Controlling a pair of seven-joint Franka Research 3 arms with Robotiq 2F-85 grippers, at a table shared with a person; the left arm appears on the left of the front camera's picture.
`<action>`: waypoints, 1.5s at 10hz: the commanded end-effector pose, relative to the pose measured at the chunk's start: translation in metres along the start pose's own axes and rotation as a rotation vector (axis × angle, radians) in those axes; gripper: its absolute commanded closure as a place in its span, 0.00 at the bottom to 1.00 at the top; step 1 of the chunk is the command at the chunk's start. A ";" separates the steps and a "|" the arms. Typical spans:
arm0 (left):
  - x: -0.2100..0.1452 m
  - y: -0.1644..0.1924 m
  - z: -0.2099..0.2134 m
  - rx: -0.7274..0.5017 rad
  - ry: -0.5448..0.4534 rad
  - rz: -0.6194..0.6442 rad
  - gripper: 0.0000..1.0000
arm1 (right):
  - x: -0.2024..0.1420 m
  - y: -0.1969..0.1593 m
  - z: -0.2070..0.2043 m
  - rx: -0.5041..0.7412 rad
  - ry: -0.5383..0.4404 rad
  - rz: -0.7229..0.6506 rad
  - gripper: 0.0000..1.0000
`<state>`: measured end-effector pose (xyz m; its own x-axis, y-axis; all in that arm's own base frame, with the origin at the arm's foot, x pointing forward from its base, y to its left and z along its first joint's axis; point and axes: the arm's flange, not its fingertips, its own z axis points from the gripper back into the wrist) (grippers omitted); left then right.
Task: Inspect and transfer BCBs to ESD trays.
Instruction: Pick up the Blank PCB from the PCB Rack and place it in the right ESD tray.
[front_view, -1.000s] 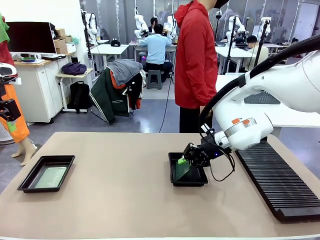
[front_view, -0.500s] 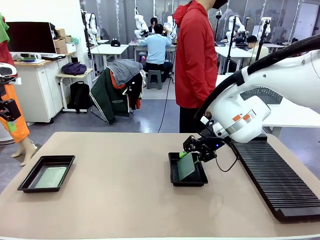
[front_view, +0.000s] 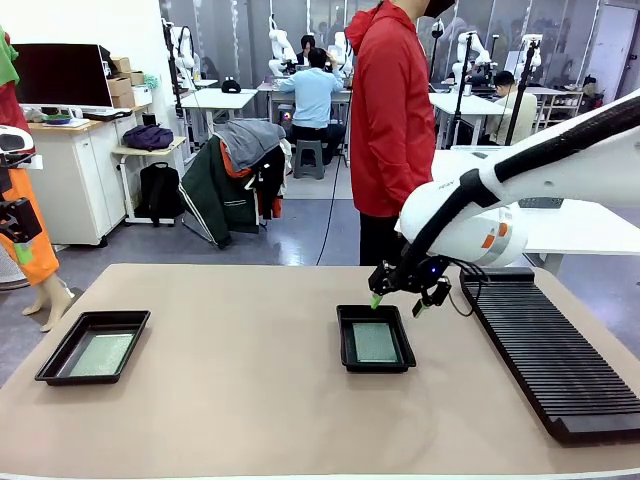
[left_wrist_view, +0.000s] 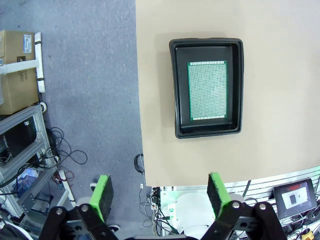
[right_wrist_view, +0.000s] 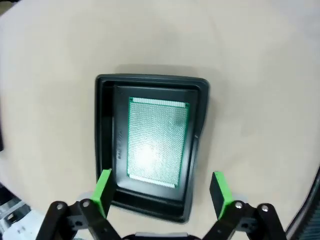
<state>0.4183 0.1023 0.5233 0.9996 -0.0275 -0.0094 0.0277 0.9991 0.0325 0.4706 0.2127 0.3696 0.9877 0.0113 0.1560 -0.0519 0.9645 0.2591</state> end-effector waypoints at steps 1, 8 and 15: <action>0.001 0.001 -0.001 0.002 -0.004 0.001 0.00 | 0.003 0.012 0.022 -0.060 0.034 -0.011 0.00; 0.001 0.001 -0.001 0.002 -0.004 0.001 0.00 | -0.001 0.008 0.034 -0.075 0.050 0.006 0.00; 0.001 0.001 -0.001 0.002 -0.004 0.001 0.00 | -0.001 0.008 0.034 -0.075 0.050 0.006 0.00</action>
<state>0.4183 0.1023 0.5233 0.9996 -0.0274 -0.0094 0.0277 0.9991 0.0325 0.4642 0.2098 0.4040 0.9939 0.0264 0.1069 -0.0461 0.9815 0.1858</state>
